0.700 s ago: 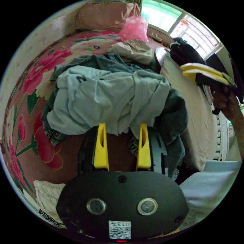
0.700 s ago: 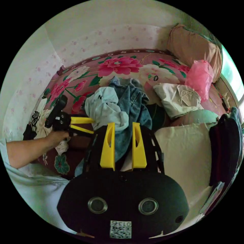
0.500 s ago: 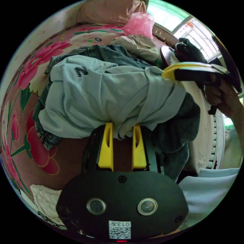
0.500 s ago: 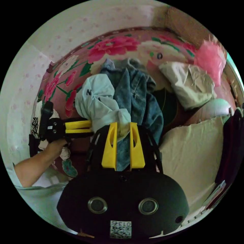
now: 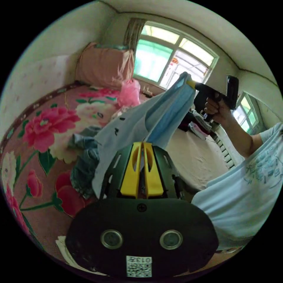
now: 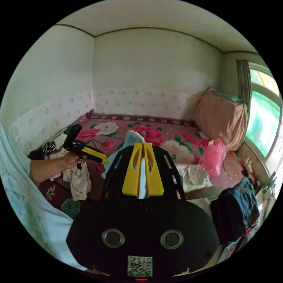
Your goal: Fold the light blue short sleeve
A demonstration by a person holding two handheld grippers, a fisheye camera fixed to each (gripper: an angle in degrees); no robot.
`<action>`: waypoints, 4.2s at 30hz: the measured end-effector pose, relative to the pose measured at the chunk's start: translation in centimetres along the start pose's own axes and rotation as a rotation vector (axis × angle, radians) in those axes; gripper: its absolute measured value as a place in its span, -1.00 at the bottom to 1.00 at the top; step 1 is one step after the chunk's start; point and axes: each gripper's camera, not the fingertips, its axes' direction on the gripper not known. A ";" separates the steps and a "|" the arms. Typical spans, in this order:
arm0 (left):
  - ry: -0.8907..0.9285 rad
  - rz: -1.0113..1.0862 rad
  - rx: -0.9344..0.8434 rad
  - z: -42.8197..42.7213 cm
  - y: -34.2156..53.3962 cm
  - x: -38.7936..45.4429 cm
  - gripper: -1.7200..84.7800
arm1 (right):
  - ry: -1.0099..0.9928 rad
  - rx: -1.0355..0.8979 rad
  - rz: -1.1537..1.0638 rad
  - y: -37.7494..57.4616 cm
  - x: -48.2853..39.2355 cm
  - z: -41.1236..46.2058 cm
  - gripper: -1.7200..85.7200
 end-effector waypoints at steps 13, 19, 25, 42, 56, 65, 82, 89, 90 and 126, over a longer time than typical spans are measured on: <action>0.086 0.595 0.046 -1.1 -10.2 24.0 -0.96 | 0.519 0.153 -0.051 8.5 -15.4 -26.9 -0.95; 0.342 0.672 0.282 -7.7 -16.0 30.5 -0.97 | 0.795 0.335 0.050 15.2 -20.7 -41.0 -0.95; 0.501 0.816 0.313 -9.9 -20.2 39.6 -0.97 | 1.001 0.212 0.140 22.3 -24.5 -50.1 -0.95; 0.665 1.114 0.277 -4.5 -29.7 65.1 -0.97 | 1.295 0.280 0.313 39.1 -33.6 -67.5 -0.95; 1.011 1.080 0.232 4.8 -31.9 77.7 -0.97 | 1.525 0.129 0.209 44.6 -30.4 -73.0 -0.95; 0.664 0.581 -0.071 21.2 -34.8 71.0 -0.96 | 0.874 -0.026 0.314 53.0 -5.4 -56.6 -0.90; 0.354 0.062 -0.748 43.5 -25.8 63.8 -0.64 | 0.570 -0.551 0.689 75.0 -13.5 -49.0 -0.73; 0.412 0.221 -0.963 49.2 -25.2 70.1 -0.64 | 0.698 -0.685 0.792 76.9 -17.2 -44.9 -0.72; 0.377 0.255 -0.969 49.9 -25.3 70.6 -0.64 | 0.704 -0.682 0.803 77.0 -17.1 -44.7 -0.72; 0.743 0.090 -0.652 52.1 -44.5 56.1 -0.96 | 0.439 -0.348 1.320 83.0 10.0 -54.0 -0.94</action>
